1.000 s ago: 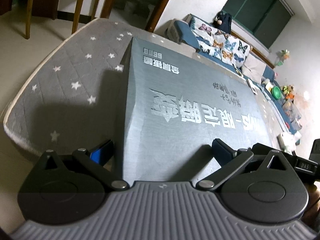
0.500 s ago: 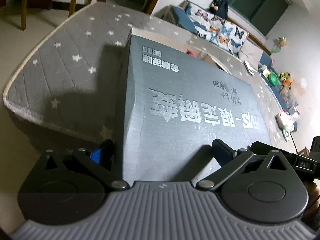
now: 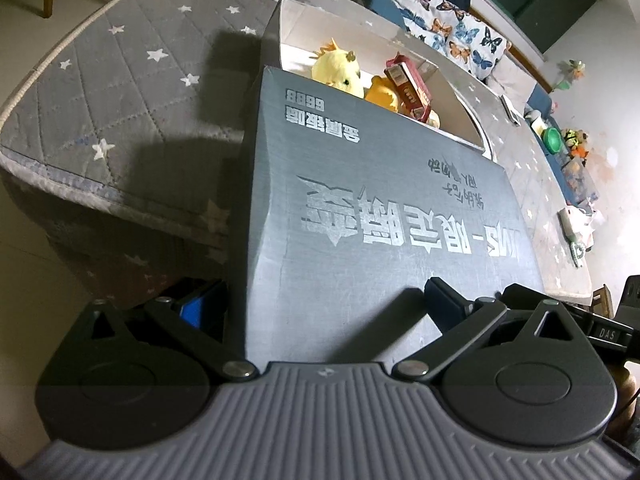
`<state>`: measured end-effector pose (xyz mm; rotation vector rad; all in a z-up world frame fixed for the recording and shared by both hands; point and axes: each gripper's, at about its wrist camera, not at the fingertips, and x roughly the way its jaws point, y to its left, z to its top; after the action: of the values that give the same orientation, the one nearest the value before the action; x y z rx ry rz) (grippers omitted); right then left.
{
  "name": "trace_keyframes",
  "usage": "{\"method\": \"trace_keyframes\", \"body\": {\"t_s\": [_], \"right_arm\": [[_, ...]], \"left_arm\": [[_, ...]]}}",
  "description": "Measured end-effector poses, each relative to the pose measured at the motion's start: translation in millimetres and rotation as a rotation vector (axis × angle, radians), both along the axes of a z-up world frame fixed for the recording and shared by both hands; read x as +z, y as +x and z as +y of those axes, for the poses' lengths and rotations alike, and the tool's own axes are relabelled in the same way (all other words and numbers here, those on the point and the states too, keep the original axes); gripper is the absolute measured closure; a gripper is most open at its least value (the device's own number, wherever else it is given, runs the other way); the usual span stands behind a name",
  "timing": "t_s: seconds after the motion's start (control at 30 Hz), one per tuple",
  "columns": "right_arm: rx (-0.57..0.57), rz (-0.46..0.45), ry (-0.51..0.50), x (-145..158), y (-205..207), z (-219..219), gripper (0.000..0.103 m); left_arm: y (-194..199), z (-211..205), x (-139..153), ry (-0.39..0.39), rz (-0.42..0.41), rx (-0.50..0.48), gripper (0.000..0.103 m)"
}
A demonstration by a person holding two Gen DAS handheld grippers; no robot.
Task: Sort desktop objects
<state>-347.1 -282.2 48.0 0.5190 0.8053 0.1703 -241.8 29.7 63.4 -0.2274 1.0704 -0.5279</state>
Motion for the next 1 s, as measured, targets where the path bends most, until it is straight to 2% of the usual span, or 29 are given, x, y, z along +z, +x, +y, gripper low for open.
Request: {"method": "trace_keyframes", "body": {"t_s": [1.0], "right_arm": [[0.003, 0.052, -0.002, -10, 7, -4, 0.0]], "left_arm": [[-3, -11, -2, 0.026, 0.056, -0.004, 0.0]]}}
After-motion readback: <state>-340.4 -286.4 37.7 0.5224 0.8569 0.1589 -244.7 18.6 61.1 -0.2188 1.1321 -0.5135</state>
